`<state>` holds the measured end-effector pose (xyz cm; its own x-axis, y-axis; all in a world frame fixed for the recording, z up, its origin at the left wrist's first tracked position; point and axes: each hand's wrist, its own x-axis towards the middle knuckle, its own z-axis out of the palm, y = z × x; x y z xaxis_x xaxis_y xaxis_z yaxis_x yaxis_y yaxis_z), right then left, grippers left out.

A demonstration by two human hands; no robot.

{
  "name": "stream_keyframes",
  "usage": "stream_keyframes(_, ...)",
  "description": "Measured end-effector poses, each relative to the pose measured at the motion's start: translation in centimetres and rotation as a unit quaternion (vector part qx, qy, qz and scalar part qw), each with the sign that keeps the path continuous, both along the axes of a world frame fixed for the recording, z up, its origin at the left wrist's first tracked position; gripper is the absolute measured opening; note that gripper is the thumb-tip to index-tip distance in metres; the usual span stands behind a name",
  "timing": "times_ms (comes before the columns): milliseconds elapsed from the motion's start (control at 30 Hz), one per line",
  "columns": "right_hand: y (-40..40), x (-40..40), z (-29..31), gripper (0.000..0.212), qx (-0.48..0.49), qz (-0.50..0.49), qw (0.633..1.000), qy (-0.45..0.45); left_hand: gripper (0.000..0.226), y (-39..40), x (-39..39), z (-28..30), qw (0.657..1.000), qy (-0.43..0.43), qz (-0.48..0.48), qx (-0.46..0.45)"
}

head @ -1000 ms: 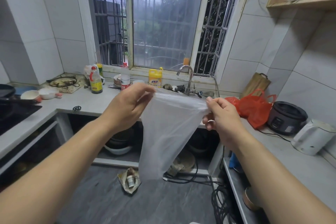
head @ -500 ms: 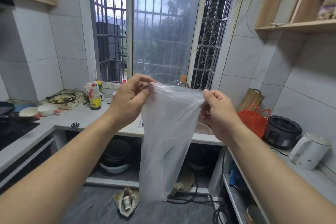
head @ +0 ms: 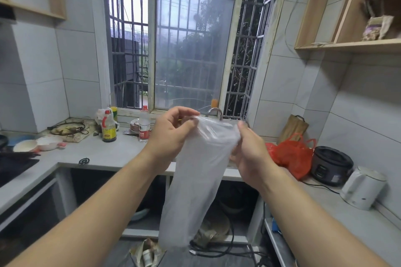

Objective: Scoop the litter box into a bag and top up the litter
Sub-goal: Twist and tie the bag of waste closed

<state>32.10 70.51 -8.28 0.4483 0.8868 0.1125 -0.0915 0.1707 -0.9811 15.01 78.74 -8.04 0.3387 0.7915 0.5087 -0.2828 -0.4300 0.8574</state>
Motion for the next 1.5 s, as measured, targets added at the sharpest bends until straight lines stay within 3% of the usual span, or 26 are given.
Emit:
stream_keyframes(133,-0.1,-1.6,0.5,0.084,-0.001,0.131,0.99,0.05,0.018,0.1,0.0,-0.2,0.999,0.032,0.009,0.043)
stream_keyframes(300,0.1,-3.0,-0.1,0.098,0.095,0.174,0.975,0.099,0.014,0.8,-0.7,-0.6,1.0,0.016,0.017,0.004)
stream_keyframes(400,0.2,-3.4,-1.9,0.097,0.131,0.136,0.98,0.059,0.012,2.0,-1.9,-0.6,0.998,-0.02,0.037,-0.051)
stream_keyframes(467,0.2,-3.5,-3.3,0.107,0.109,0.088,0.989,0.041,0.012,2.9,-2.9,-0.4,0.995,-0.041,0.047,-0.083)
stream_keyframes(600,0.9,-4.6,-5.5,0.122,0.058,0.09,0.992,-0.069,0.011,3.9,-4.4,0.0,0.989,-0.07,0.002,-0.129)
stream_keyframes(667,1.5,-5.9,-5.2,0.114,0.06,0.133,0.983,-0.114,0.01,3.8,-4.9,0.2,0.986,-0.073,-0.044,-0.141)
stream_keyframes(800,3.0,-9.0,-3.7,0.079,0.051,0.197,0.962,-0.183,0.013,3.5,-5.9,0.3,0.986,-0.03,-0.132,-0.098)
stream_keyframes(967,5.0,-11.4,-3.5,0.074,0.005,0.228,0.955,-0.19,0.011,3.8,-7.2,0.8,0.994,0.07,-0.084,0.02)
stream_keyframes(1067,6.3,-12.5,-4.0,0.089,-0.012,0.17,0.973,-0.154,0.015,4.1,-8.8,1.0,0.99,0.113,-0.058,0.054)
stream_keyframes(1133,6.9,-12.8,-4.3,0.066,-0.01,0.16,0.976,-0.144,0.028,5.1,-10.2,0.9,0.986,0.136,-0.049,0.082)
stream_keyframes(1200,7.2,-13.0,-4.5,0.041,-0.004,0.169,0.983,-0.07,0.053,6.1,-11.8,0.2,0.989,0.121,-0.036,0.078)
stream_keyframes(1300,7.7,-12.9,-4.7,0.039,-0.014,0.194,0.98,0.05,0.102,6.1,-13.1,-3.2,0.995,0.081,-0.044,-0.047)
stream_keyframes(1367,8.2,-12.9,-5.0,0.043,-0.016,0.229,0.971,0.062,0.123,5.3,-12.6,-6.6,0.978,0.132,-0.105,-0.125)
stream_keyframes(1433,8.5,-12.7,-5.0,0.039,-0.03,0.251,0.966,0.056,0.112,4.5,-11.3,-9.2,0.962,0.177,-0.148,-0.145)
stream_keyframes(1500,9.0,-12.2,-5.1,0.037,-0.035,0.255,0.965,0.049,0.076,4.1,-9.7,-10.3,0.966,0.17,-0.133,-0.139)
